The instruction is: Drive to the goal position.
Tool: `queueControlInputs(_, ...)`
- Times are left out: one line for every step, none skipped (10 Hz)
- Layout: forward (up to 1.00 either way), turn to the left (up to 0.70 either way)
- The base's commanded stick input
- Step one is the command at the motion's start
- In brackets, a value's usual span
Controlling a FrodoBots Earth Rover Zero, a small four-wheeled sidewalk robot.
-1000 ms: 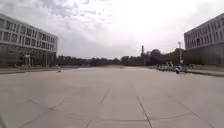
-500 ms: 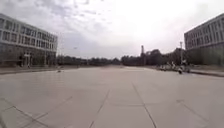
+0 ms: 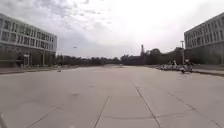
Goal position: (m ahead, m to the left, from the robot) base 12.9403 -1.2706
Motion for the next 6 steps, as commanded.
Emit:
queueControlInputs(0.70, 0.00)
queueControlInputs(0.70, 0.00)
queueControlInputs(0.70, 0.00)
queueControlInputs(0.70, 0.00)
queueControlInputs(0.70, 0.00)
queueControlInputs(0.70, 0.00)
